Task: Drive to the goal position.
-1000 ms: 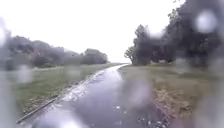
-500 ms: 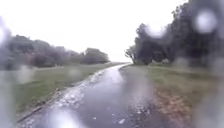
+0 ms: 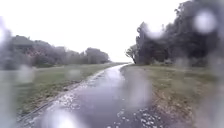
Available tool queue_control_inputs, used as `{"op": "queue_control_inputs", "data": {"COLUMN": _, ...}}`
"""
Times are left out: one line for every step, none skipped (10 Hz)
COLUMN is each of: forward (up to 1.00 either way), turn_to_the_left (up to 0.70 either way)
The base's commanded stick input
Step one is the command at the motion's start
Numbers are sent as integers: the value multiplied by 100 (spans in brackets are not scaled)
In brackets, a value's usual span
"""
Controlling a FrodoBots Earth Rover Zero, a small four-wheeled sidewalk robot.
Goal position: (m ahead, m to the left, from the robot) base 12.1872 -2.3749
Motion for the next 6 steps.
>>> {"op": "queue_control_inputs", "data": {"forward": 85, "turn_to_the_left": 0}}
{"op": "queue_control_inputs", "data": {"forward": 85, "turn_to_the_left": 0}}
{"op": "queue_control_inputs", "data": {"forward": 85, "turn_to_the_left": 0}}
{"op": "queue_control_inputs", "data": {"forward": 85, "turn_to_the_left": 2}}
{"op": "queue_control_inputs", "data": {"forward": 85, "turn_to_the_left": 10}}
{"op": "queue_control_inputs", "data": {"forward": 85, "turn_to_the_left": 25}}
